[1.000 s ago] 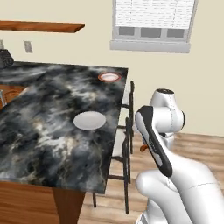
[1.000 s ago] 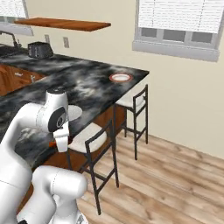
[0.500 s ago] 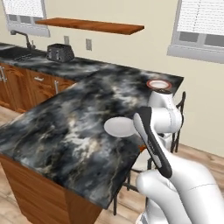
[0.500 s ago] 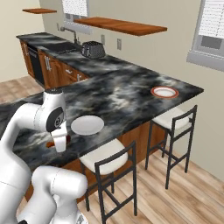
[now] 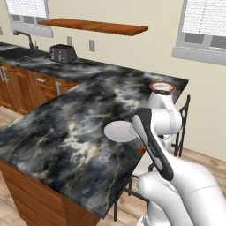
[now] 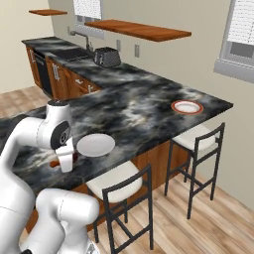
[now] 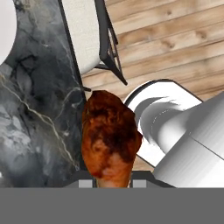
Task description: Take the chicken drumsticks from the pan and place one on each plate on the dining counter.
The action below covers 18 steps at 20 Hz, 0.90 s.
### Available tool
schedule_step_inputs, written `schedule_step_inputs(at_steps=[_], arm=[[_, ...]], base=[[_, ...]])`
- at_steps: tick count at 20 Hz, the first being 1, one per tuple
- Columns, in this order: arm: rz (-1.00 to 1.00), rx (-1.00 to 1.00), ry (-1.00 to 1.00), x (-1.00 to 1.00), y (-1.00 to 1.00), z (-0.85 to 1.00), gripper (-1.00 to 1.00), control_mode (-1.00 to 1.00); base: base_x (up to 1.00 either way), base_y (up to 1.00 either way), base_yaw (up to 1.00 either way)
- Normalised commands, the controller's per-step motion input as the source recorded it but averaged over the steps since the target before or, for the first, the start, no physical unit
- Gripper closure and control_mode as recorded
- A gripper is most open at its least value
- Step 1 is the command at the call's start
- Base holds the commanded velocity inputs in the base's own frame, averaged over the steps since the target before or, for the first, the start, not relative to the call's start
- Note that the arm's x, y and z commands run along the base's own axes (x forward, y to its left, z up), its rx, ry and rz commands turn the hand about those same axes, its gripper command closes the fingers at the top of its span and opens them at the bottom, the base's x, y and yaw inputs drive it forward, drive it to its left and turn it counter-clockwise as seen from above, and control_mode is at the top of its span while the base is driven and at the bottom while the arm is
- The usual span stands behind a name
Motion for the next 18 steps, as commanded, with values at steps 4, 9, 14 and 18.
schedule_step_inputs(at_steps=[4,9,14,18], arm=[[0.00,0.00,0.00,0.00,0.00,0.00,1.00,1.00],[0.02,-0.02,0.20,0.68,0.01,-0.02,1.00,-1.00],[0.12,-0.02,0.27,1.00,0.07,-0.01,1.00,-1.00],[0.11,-0.06,0.23,1.00,0.00,0.00,1.00,-1.00]], base=[[0.07,0.01,-0.01],[0.11,0.01,-0.01],[0.00,0.00,0.00],[0.00,0.00,0.00]])
